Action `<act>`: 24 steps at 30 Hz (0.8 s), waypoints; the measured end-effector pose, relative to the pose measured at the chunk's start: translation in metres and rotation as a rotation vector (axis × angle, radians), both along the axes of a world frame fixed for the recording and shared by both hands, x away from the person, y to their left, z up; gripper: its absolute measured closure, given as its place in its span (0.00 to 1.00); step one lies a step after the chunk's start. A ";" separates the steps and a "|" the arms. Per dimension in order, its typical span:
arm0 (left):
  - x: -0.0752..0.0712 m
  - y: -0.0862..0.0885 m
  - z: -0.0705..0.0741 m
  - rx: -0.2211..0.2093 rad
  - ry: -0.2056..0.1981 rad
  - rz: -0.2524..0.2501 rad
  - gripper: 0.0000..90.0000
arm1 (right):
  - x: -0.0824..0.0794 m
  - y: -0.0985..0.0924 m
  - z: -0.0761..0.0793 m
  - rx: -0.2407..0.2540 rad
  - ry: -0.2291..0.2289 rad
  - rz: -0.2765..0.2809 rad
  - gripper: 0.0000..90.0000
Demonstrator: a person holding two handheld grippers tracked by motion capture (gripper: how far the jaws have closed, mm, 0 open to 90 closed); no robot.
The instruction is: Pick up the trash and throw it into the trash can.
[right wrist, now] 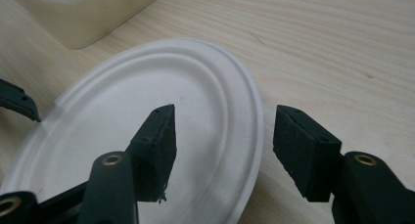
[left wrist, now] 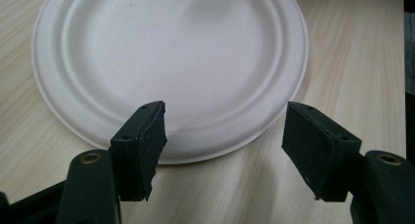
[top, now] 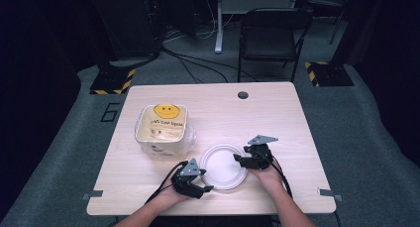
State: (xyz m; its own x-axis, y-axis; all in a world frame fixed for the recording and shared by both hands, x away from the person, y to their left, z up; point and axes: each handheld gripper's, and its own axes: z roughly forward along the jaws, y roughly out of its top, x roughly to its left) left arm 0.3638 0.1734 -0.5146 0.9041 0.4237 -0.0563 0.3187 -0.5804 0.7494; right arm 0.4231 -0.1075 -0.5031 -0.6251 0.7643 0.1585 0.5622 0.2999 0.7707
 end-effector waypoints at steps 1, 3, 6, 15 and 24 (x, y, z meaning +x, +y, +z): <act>0.000 0.000 0.000 0.000 0.000 0.000 0.35 | 0.000 0.000 0.000 0.000 0.000 0.000 0.45; 0.000 0.000 -0.001 -0.002 0.001 0.001 0.35 | 0.000 0.002 -0.001 0.000 0.006 0.009 0.45; 0.000 0.000 -0.002 -0.003 0.000 -0.001 0.35 | -0.002 0.005 0.000 0.007 -0.003 0.026 0.46; -0.002 -0.001 -0.003 0.017 -0.004 -0.012 0.35 | -0.008 0.008 0.015 0.061 -0.037 0.016 0.60; -0.003 0.002 0.001 0.013 -0.014 -0.017 0.36 | -0.014 0.004 0.037 0.151 -0.054 0.050 0.80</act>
State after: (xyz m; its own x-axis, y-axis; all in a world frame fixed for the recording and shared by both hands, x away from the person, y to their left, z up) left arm 0.3606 0.1750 -0.5136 0.9118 0.4088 -0.0383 0.2983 -0.5955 0.7460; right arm 0.4094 -0.1035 -0.4658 -0.6724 0.7020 0.2344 0.5064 0.2053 0.8375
